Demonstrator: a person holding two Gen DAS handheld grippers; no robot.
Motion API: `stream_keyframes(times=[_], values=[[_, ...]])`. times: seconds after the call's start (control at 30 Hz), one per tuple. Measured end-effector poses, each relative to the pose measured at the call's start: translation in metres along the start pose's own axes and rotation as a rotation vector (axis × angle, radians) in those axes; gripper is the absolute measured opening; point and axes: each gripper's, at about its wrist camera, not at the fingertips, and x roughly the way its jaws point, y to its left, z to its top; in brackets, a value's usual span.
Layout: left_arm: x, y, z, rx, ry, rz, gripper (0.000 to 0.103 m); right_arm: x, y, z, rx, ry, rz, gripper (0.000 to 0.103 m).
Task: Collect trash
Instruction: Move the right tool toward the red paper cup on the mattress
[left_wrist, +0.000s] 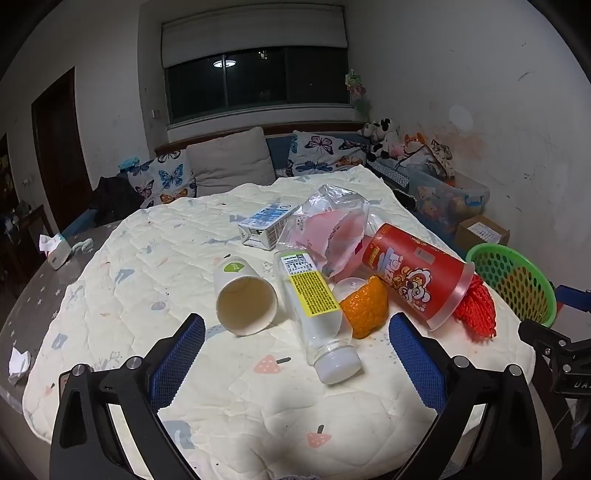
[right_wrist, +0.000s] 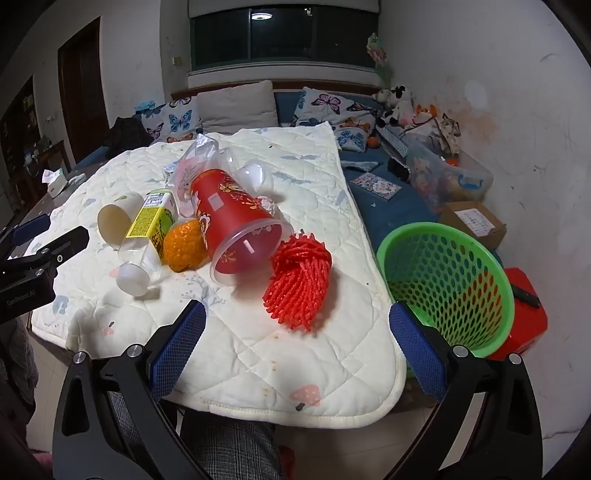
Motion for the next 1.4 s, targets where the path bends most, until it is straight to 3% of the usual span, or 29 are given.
stream_keyframes(times=[1.4], values=[[0.015,0.009,-0.003,-0.035,0.041,0.000,0.097,0.009,0.010,0.003,-0.021,0.013,0.020,0.098]])
